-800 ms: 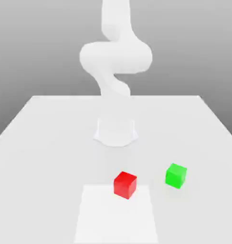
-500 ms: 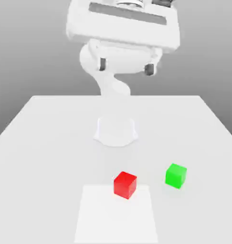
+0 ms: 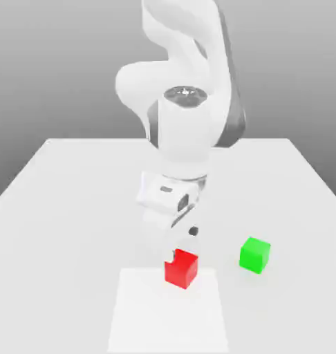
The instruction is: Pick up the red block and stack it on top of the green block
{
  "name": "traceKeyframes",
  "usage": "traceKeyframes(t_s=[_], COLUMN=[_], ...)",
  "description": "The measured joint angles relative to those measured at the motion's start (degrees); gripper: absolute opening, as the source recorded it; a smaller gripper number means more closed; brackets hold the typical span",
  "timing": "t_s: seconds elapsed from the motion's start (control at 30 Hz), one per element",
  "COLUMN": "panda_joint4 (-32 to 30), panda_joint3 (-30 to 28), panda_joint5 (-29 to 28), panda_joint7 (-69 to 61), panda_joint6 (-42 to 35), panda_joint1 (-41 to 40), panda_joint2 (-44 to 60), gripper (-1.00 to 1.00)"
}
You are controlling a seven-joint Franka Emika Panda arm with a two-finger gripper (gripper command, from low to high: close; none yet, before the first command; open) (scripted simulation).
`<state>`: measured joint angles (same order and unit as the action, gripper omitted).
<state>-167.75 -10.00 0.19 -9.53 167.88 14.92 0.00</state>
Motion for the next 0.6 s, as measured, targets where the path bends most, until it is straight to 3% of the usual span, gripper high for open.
traceKeyframes(t_s=[0.13, 0.17, 0.4, 0.6], panda_joint4=[1.11, 1.31, 1.31, -0.28], panda_joint3=[5.75, 7.0, 7.21, 4.91], panda_joint5=[6.26, 6.82, 6.7, -0.45], panda_joint7=[-4.63, -5.08, -4.97, 0.18], panda_joint6=[7.05, 8.29, 8.23, -1.18], panda_joint1=[-4.09, -5.22, -5.46, -5.17], panda_joint2=[8.31, 9.75, 9.8, -1.26], gripper=[0.0, -1.0, -1.0, -1.0])
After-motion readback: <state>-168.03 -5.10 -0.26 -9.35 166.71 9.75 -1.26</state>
